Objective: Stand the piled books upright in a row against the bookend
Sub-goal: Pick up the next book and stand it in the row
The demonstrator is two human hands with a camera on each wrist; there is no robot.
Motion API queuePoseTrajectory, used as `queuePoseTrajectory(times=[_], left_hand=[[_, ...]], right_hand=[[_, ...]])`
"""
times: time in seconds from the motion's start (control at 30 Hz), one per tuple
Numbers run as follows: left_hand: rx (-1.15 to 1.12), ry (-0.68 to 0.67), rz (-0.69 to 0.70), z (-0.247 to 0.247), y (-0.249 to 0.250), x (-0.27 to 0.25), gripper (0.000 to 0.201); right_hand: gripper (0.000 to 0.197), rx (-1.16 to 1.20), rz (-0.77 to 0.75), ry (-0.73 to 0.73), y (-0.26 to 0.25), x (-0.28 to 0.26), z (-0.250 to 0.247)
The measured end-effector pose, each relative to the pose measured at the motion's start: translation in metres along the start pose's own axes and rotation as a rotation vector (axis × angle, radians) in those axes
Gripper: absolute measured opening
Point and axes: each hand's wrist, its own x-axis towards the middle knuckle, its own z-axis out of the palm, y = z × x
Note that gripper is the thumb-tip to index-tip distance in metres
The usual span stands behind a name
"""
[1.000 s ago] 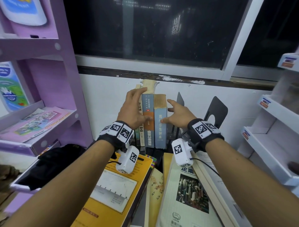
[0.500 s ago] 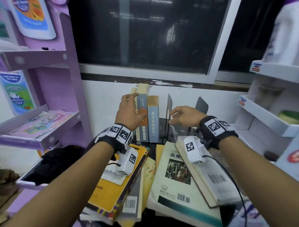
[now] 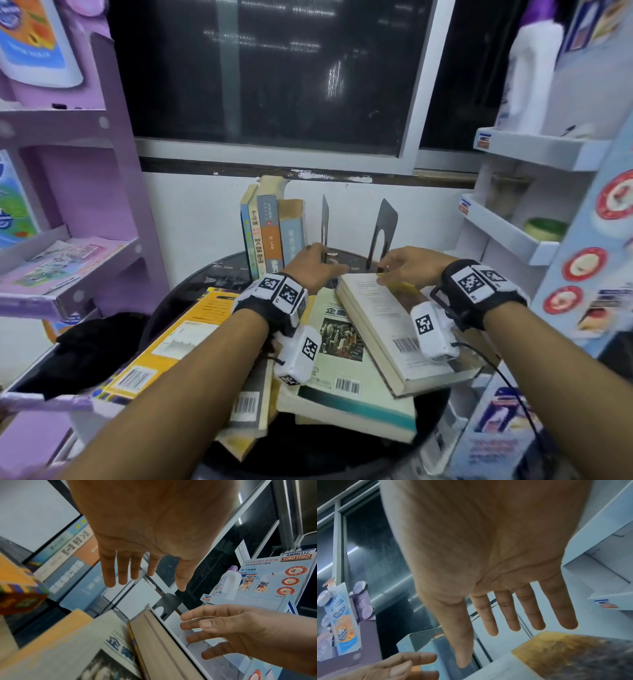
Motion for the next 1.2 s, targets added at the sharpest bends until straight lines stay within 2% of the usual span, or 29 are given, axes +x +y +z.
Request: queuePoseTrajectory(times=[0.13,0.23,0.4,0.43,0.53,0.67,0.8,0.83,0.9,0.93,1.03,1.1,1.2], left_hand=[[-0.100,-0.105,-0.136,0.023,0.002,0.006,0.074],[-0.136,-0.153,-0.187,0.036,0.005,0.009,0.082],[-0.013,-0.209,-0.165,0.045,0.010,0.012,0.098],[0.000,-0.233,-0.149,0.045,0.012,0.009,0.097],[-0.008,-0.218,-0.169,0.044,0.015,0.006,0.074],[-0.076,-0.163,-0.184,0.046,0.014,0.010,0.091],[-0.239,-0.148,-0.206,0.046,0.017,0.013,0.087],[-0.298,-0.157,-0.210,0.045,0.020,0.012,0.079],[-0.412,-0.176,-0.195,0.044,0.025,0.009,0.045],[-0.461,-0.177,-0.193,0.044,0.028,0.007,0.038],[-0.555,-0.147,-0.162,0.043,0.031,0.005,0.060],[-0.615,-0.110,-0.140,0.040,0.032,0.006,0.063],[-0.731,-0.059,-0.134,0.031,0.034,0.009,0.060]], right_hand=[[0.054,0.003,0.083,-0.023,0.021,-0.007,0.002],[0.064,0.017,0.135,-0.039,0.034,-0.010,0.005],[0.070,0.085,0.178,-0.077,0.046,-0.011,0.008],[0.069,0.092,0.177,-0.081,0.047,-0.012,0.008],[0.061,0.120,0.175,-0.103,0.047,-0.012,0.009],[0.055,0.125,0.183,-0.141,0.048,-0.012,0.010],[0.052,0.112,0.178,-0.129,0.049,-0.012,0.010],[0.053,0.103,0.171,-0.126,0.049,-0.012,0.009],[0.052,0.113,0.164,-0.135,0.051,-0.011,0.008],[0.051,0.123,0.161,-0.140,0.051,-0.012,0.007],[0.052,0.127,0.149,-0.110,0.053,-0.011,0.001],[0.056,0.127,0.140,-0.083,0.052,-0.011,-0.004],[0.049,0.181,0.121,-0.019,0.046,-0.013,-0.014]])
